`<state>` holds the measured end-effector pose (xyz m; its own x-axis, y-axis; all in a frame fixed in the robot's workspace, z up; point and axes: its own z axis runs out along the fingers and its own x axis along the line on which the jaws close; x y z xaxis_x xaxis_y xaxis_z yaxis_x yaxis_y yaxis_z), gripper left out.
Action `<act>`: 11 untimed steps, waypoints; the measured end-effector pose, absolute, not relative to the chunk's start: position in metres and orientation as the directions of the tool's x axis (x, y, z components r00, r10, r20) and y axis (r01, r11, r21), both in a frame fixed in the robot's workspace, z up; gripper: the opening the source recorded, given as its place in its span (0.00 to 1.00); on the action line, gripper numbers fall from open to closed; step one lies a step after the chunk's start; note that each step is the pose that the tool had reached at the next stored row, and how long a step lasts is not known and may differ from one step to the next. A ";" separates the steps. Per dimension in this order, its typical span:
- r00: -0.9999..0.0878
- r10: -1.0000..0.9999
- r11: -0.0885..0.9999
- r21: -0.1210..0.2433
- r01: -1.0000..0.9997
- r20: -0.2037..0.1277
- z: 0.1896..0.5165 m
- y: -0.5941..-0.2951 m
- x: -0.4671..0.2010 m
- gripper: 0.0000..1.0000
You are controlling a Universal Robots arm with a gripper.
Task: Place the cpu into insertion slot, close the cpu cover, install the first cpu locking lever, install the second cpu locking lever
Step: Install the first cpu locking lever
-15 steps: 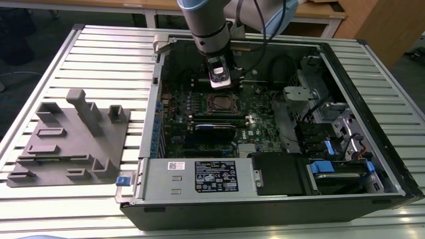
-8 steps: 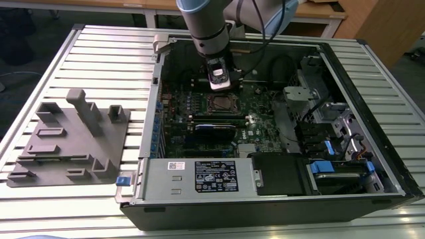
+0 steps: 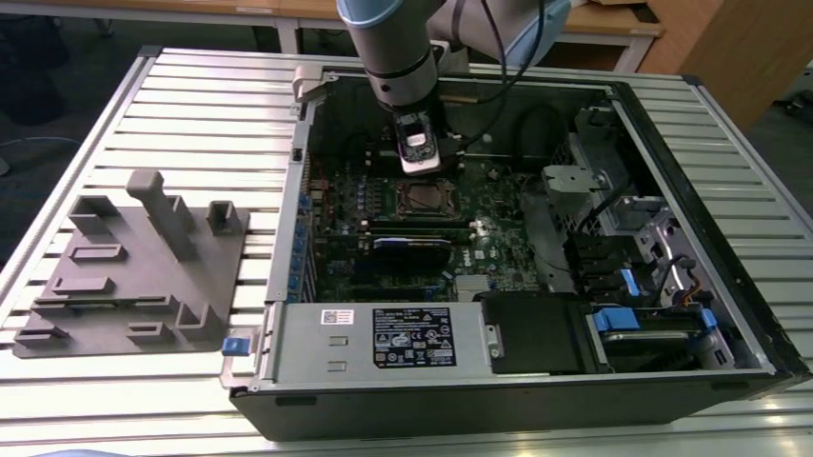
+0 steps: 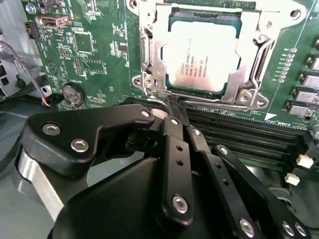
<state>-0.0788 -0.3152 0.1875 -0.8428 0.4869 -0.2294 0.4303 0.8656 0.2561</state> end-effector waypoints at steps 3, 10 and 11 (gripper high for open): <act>-0.843 0.487 0.865 0.257 0.430 -0.229 0.188 -0.315 -0.079 0.11; -0.843 0.487 0.865 0.259 0.430 -0.229 0.192 -0.316 -0.079 0.11; -0.843 0.487 0.865 0.259 0.430 -0.229 0.192 -0.317 -0.079 0.11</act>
